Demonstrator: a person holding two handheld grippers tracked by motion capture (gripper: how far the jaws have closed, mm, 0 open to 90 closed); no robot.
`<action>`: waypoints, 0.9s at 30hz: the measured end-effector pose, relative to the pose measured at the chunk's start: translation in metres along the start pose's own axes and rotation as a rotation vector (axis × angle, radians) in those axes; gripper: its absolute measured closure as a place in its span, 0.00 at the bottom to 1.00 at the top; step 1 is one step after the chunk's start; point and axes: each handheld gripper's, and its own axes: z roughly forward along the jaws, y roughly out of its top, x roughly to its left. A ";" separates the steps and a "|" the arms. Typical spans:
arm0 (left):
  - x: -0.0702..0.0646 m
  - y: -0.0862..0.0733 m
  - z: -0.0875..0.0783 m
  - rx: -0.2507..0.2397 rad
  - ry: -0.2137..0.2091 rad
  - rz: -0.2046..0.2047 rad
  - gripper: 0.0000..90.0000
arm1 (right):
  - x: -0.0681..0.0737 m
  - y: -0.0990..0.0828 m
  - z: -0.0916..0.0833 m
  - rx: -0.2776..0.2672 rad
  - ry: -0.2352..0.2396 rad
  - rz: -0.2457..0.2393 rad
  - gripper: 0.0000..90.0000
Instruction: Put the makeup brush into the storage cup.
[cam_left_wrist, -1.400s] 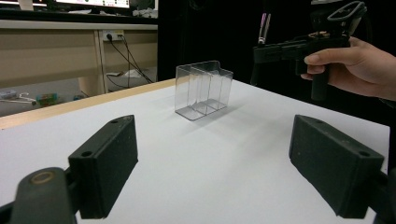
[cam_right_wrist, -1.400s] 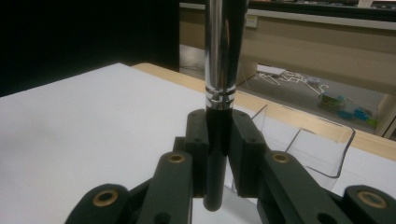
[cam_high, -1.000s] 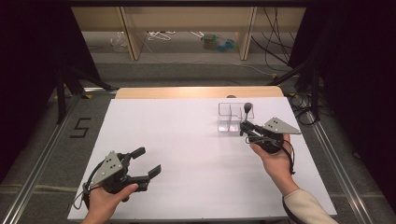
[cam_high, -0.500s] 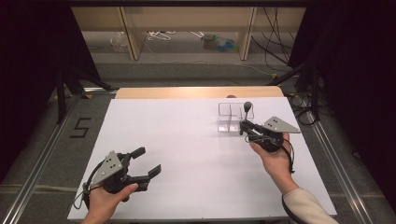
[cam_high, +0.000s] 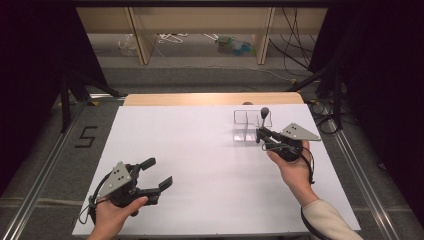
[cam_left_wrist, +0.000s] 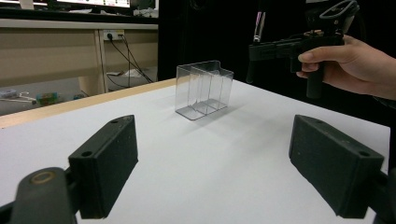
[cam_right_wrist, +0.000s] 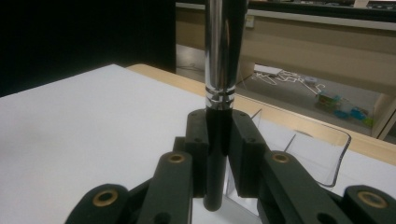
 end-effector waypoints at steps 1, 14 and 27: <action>0.000 0.000 0.000 0.000 0.000 0.000 0.17 | 0.000 0.000 0.000 0.001 0.000 0.001 0.88; 0.000 0.000 0.000 -0.001 0.000 -0.001 0.17 | -0.003 0.002 0.001 0.013 -0.011 0.003 0.88; 0.000 0.000 0.000 0.001 0.001 -0.001 0.17 | -0.005 0.004 0.003 0.007 -0.016 0.004 0.88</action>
